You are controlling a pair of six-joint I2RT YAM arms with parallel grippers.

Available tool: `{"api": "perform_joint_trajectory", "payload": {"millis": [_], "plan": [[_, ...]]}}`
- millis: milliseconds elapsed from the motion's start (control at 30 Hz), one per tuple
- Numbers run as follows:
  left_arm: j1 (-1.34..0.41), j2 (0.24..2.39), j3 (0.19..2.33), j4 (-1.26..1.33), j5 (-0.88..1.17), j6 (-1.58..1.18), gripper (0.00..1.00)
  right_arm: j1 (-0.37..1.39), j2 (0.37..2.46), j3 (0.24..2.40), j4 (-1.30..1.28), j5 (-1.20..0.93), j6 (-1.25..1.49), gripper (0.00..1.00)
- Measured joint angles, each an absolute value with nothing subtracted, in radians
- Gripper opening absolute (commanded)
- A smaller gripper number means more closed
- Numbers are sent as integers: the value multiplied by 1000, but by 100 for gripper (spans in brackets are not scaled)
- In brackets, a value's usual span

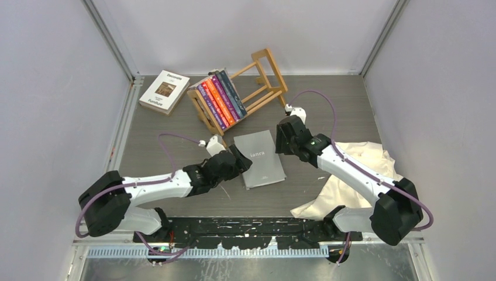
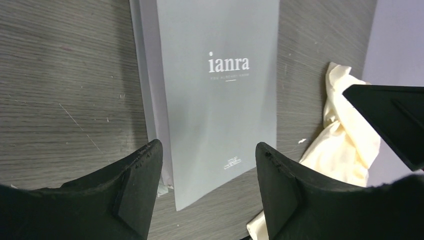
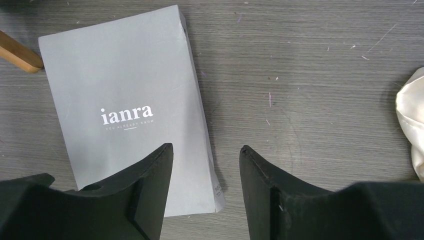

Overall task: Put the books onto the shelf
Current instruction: Pick up the book from the center of the board.

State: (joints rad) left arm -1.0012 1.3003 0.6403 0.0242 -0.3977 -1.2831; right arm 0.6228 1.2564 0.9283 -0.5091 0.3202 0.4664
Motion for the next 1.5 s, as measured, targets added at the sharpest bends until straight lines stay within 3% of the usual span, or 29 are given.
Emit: {"api": "perform_joint_trajectory", "payload": {"millis": [600,1000,1500], "plan": [[-1001,1475,628,162,-400,-1335,58,552,1271,885,-469,233,445,57],[-1001,1507,601,248,-400,-1354,1,539,1271,869,-459,204,440,57],[-1001,1499,583,307,-400,-1335,0,534,1228,867,-459,218,439,59]]}}
